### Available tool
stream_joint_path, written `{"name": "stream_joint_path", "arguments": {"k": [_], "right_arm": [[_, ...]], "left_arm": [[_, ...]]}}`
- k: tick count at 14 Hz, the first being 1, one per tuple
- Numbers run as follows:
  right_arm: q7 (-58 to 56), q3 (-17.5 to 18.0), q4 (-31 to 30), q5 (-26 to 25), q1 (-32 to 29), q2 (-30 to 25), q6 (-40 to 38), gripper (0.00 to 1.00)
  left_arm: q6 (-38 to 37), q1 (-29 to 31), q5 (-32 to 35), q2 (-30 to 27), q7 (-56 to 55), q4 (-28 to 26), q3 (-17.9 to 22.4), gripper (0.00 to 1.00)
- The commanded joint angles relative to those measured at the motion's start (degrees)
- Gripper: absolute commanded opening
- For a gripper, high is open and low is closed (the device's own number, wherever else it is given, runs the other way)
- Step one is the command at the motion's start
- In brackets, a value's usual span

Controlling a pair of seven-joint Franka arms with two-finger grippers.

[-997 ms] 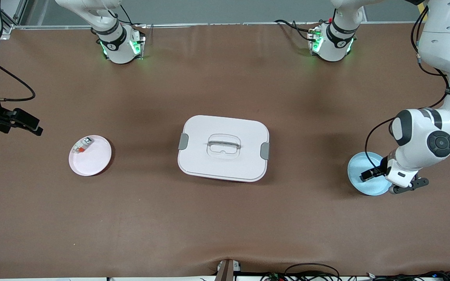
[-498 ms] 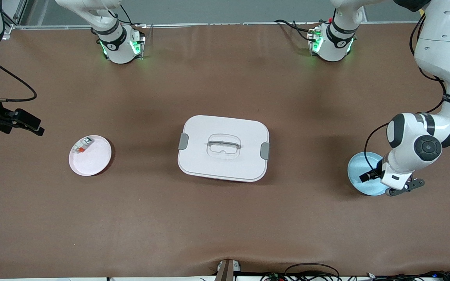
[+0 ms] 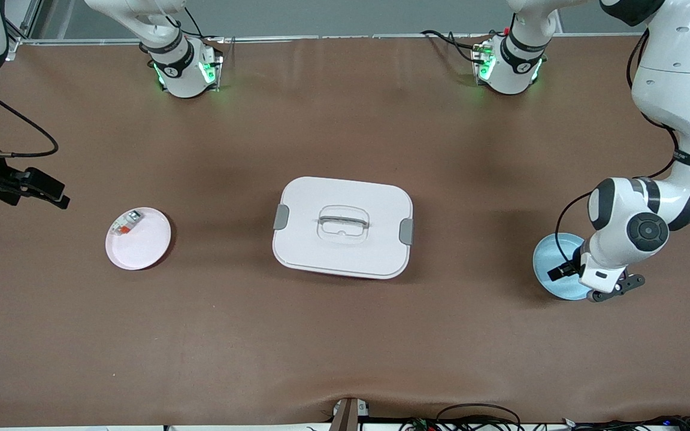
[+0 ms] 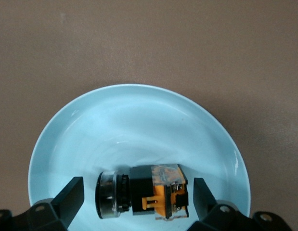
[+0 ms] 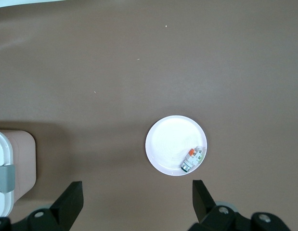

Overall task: Transfer orange switch to right arm and place
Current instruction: 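Close the left gripper on the switch and lift it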

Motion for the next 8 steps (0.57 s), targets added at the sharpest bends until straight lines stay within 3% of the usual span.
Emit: {"name": "stream_joint_path", "arguments": {"k": [1,5,6,8], "right_arm": [[-0.4,0.3,0.7,-0.8,0.2,0.6,-0.8,1.00],[-0.4,0.3,0.7,-0.8,0.6,0.6,-0.8,1.00],[-0.3,0.3,0.7,-0.8,0.7,0.6,-0.8,1.00],[-0.3,0.3,0.7,-0.8,0.9,0.7,-0.8,1.00]], "left_arm": [[0.5,-0.2,1.5,1.1,-1.8,1.1,0.0,1.00],[0.5,-0.2,1.5,1.4,-1.8,1.1,0.0,0.98],[0.5,-0.2,1.5,1.5,-1.8,1.1,0.0,0.86],[0.5,-0.2,1.5,1.4,-1.8,1.1,0.0,0.32]]}}
